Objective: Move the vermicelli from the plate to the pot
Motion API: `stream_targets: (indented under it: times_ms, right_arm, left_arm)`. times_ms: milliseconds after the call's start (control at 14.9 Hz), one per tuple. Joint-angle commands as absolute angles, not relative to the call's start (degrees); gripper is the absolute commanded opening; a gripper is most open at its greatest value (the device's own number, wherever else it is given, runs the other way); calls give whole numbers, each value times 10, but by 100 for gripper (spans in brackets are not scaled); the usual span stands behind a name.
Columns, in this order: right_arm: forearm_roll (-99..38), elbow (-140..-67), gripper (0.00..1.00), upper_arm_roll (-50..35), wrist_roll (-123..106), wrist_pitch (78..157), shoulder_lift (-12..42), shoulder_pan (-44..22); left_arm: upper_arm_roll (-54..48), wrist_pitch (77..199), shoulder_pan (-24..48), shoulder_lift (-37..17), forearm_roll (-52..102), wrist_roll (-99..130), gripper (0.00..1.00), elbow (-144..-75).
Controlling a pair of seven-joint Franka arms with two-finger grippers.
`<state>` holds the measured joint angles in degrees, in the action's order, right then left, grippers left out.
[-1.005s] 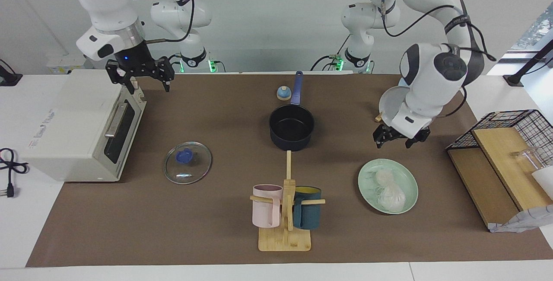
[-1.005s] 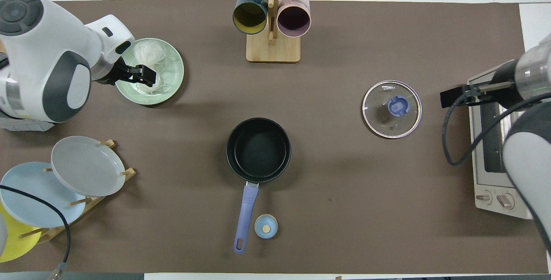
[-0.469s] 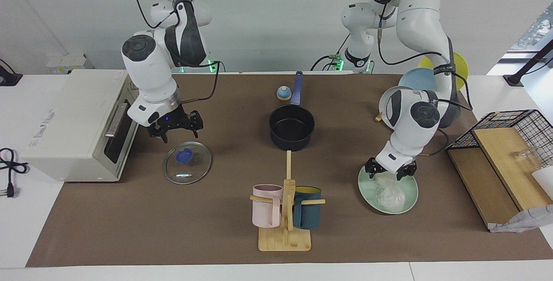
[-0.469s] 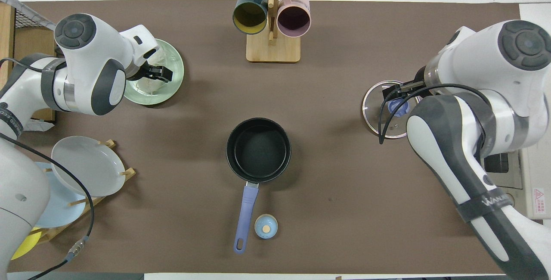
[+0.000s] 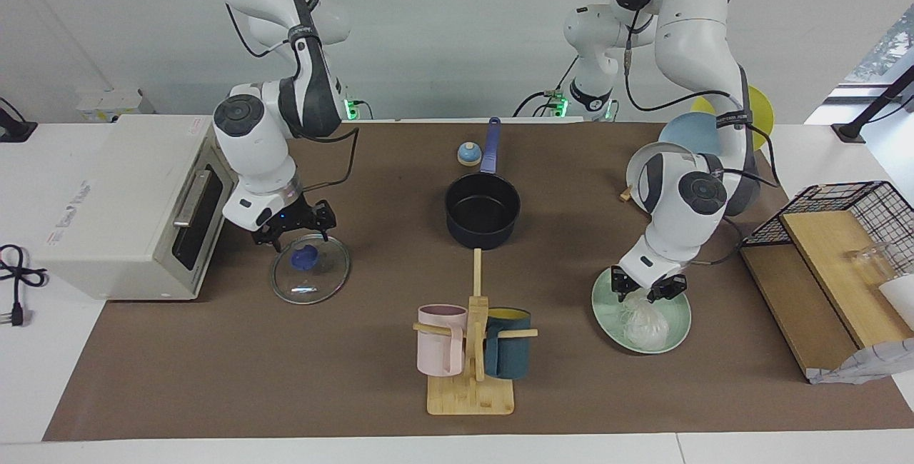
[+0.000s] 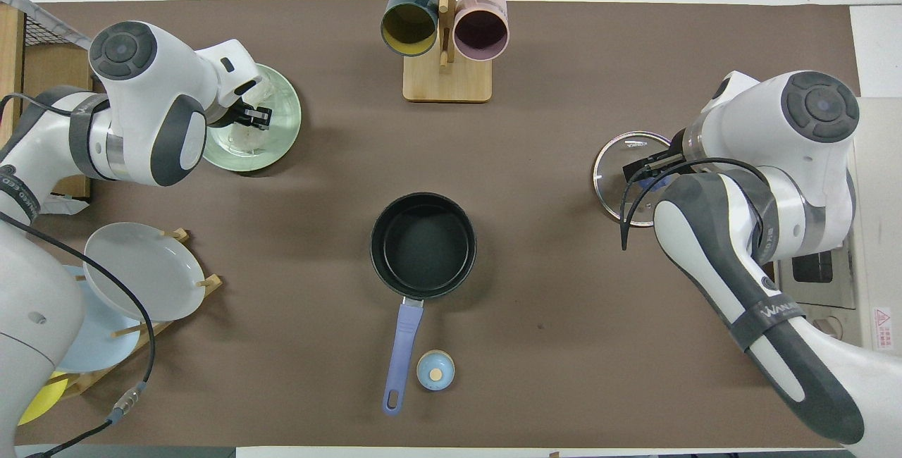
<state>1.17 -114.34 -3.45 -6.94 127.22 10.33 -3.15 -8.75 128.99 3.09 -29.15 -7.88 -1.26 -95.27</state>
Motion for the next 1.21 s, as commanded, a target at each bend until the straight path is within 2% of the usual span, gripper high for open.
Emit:
stream_targets:
  times_ms: [0, 201, 402, 737, 938, 1139]
  right_arm:
    - [11, -1179, 100, -38, -83, 1334, 119, -25]
    - [11, -1179, 100, -38, -82, 1350, 141, -25]
    - [11, -1179, 100, -38, -83, 1354, 147, -25]
    - [12, -1173, 98, -38, -84, 1342, 147, -25]
    - [12, -1172, 93, -38, -85, 1337, 148, -25]
    - [12, -1172, 83, -37, -88, 1334, 147, -24]
  left_arm:
    - [-86, 1304, 32, -299, -83, -15, 0, -943]
    - [-86, 1289, 32, -287, -28, -11, 0, -935]
    - [-85, 1187, 38, -221, 61, 37, 0, -910]
    - [-105, 1040, 80, -123, 105, 207, 0, -880]
    - [-107, 1015, 146, -83, 109, 286, 0, -913]
    - [-107, 1042, 219, -32, 110, 330, 0, -1015]
